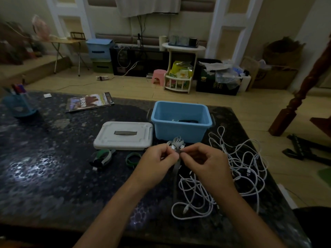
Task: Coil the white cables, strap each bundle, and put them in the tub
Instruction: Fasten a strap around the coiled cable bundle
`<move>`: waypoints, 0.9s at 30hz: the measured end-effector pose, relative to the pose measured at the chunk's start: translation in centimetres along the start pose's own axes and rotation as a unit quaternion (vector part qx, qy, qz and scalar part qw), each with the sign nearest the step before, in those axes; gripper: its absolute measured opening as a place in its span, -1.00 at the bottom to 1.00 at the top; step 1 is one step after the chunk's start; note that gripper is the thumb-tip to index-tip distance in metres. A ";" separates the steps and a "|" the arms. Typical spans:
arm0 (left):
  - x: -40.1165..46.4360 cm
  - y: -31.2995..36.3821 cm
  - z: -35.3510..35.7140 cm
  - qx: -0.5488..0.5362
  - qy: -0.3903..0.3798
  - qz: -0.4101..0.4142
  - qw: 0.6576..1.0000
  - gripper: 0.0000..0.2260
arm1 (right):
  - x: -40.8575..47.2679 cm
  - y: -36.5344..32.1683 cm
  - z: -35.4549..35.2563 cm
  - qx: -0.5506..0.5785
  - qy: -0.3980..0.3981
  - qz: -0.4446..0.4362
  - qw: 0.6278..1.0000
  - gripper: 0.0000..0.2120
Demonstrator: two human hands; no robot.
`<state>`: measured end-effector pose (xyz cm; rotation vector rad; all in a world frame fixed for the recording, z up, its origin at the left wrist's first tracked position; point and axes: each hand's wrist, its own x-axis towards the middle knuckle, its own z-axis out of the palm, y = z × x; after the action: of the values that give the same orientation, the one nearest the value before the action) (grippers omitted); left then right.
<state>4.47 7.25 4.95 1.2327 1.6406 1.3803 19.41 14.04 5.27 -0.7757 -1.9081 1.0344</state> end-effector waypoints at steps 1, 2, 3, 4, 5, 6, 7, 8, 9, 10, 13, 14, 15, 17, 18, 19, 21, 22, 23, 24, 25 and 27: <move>0.0 0.0 0.0 -0.002 -0.001 -0.006 1.000 -0.87 | 0.0 0.0 0.0 0.005 0.007 0.004 1.000 -0.82; 0.0 0.0 0.1 0.000 -0.002 -0.010 1.000 -0.88 | 0.0 0.0 0.1 0.008 0.013 0.006 1.000 -0.82; 0.0 -0.1 0.1 0.004 -0.003 -0.011 1.000 -0.88 | 0.0 0.0 0.0 0.011 0.016 0.006 1.000 -0.81; 0.0 -0.2 0.1 0.009 -0.003 -0.010 1.000 -0.86 | 0.0 0.0 0.0 0.014 0.015 0.004 1.000 -0.81; 0.0 -0.3 0.0 0.014 -0.002 -0.008 1.000 -0.85 | -0.1 0.0 0.0 0.015 0.012 0.002 1.000 -0.81; 0.0 -0.4 0.0 0.018 0.002 -0.004 1.000 -0.84 | -0.1 -0.1 -0.1 0.016 0.006 -0.001 1.000 -0.81; 0.1 -0.4 0.0 0.018 0.006 -0.001 1.000 -0.82 | -0.1 -0.1 -0.2 0.014 0.000 -0.004 1.000 -0.81; 0.1 -0.4 0.0 0.014 0.008 0.000 1.000 -0.81 | -0.2 -0.1 -0.2 0.008 -0.005 -0.009 1.000 -0.81; 0.2 -0.4 0.0 0.010 0.009 0.000 1.000 -0.80 | -0.2 -0.1 -0.2 -0.001 -0.009 -0.017 1.000 -0.81; 0.2 -0.4 0.0 0.007 0.009 0.001 1.000 -0.80 | -0.3 0.0 -0.2 -0.013 -0.010 -0.028 0.999 -0.82; 0.1 -0.4 -0.1 0.006 0.008 0.004 1.000 -0.82 | -0.2 0.0 -0.2 -0.040 -0.015 -0.053 0.998 -0.85; 0.1 -0.4 -0.1 0.003 0.007 0.004 1.000 -0.83 | -0.2 -0.1 -0.3 -0.034 -0.021 -0.048 0.998 -0.88; 0.2 -0.4 -0.2 -0.001 0.008 0.004 1.000 -0.84 | -0.2 -0.2 -0.4 -0.017 -0.027 -0.036 0.999 -0.92; 0.1 -0.4 -0.3 -0.002 0.007 0.009 1.000 -0.84 | -0.1 -0.4 -0.5 0.037 -0.028 -0.005 0.999 -0.98; 0.1 -0.4 -0.3 0.003 0.005 0.013 1.000 -0.83 | 0.0 -0.4 -0.5 0.057 -0.025 0.011 0.998 -0.99; 0.1 -0.4 -0.3 0.010 0.001 0.016 1.000 -0.83 | 0.2 -0.3 -0.5 0.072 -0.025 0.030 0.997 -0.98; 0.0 -0.2 -0.2 0.021 -0.007 0.020 1.000 -0.84 | 0.5 -0.1 -0.6 0.103 -0.044 0.079 0.991 -0.92; 0.0 -0.2 -0.1 0.023 -0.008 0.023 0.999 -0.84 | 0.6 0.0 -0.7 0.123 -0.059 0.105 0.985 -0.88; -0.1 -0.2 -0.1 0.026 -0.007 0.028 0.999 -0.85 | 0.7 0.1 -0.8 0.139 -0.073 0.128 0.979 -0.85; -0.1 -0.3 -0.1 0.029 -0.006 0.033 0.999 -0.86 | 0.8 0.1 -0.9 0.151 -0.086 0.148 0.974 -0.83; 0.0 -0.4 -0.2 0.032 -0.005 0.036 0.999 -0.89 | 0.8 0.1 -1.0 0.162 -0.096 0.165 0.968 -0.83; -0.1 -0.6 -0.1 0.028 -0.007 0.038 0.999 -0.91 | 0.8 0.0 -1.1 0.185 -0.105 0.196 0.957 -0.85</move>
<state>4.25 7.14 4.38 1.3458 1.6489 1.3770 19.91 15.07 5.97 -0.8677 -1.6862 1.7226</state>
